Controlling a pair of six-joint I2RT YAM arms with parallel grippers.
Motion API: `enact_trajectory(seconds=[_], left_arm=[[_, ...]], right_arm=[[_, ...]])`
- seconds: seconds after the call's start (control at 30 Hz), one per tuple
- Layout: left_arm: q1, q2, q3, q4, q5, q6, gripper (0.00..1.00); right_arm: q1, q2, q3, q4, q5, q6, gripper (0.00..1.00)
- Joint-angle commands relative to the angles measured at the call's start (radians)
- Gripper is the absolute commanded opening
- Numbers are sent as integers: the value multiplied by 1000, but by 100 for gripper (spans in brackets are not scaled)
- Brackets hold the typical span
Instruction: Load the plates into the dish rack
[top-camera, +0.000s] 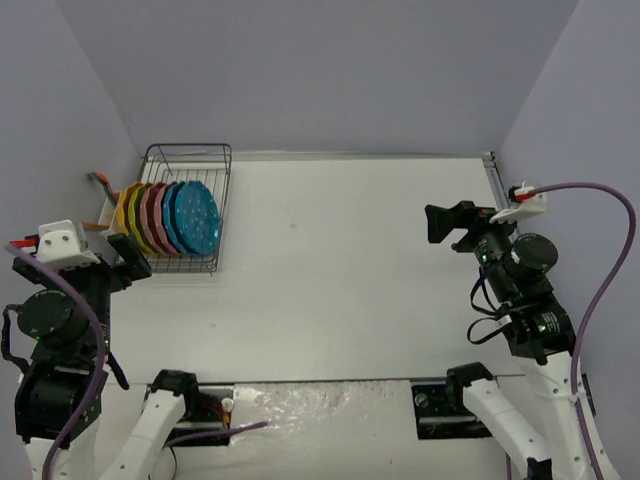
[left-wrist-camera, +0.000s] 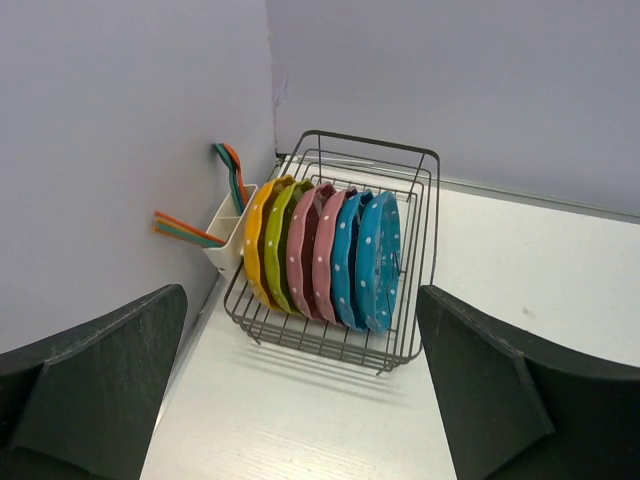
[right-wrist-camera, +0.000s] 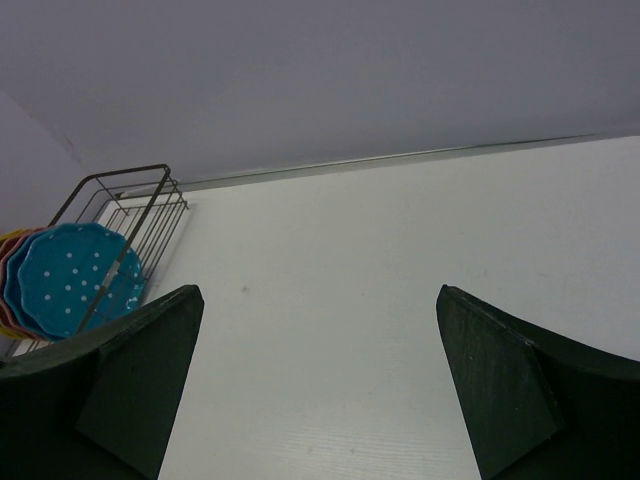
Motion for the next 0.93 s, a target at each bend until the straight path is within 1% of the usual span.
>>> enact_trajectory(seconds=[0.0,0.1,0.33,0.5,0.67,0.9], left_arm=[[3,-41,-21,-162,-1,-79,97],[-4,-80,-56,-220,-7,-108,97],[-8,-158,-202,-199,8,-156,97],[-11,-186,-272,-157,35,-186,97],[-14,-207,-325,-138,32,-196,97],[-19,-232,-370,-120,26,-209,97]], right_arm=[[12,-56,16,19,72,-78,100],[12,-118,-11,19,87,-112,100],[13,-221,-76,21,160,-164,100],[15,-243,-103,28,180,-173,100],[28,-247,-103,29,196,-183,100],[40,-247,-112,34,205,-191,100]])
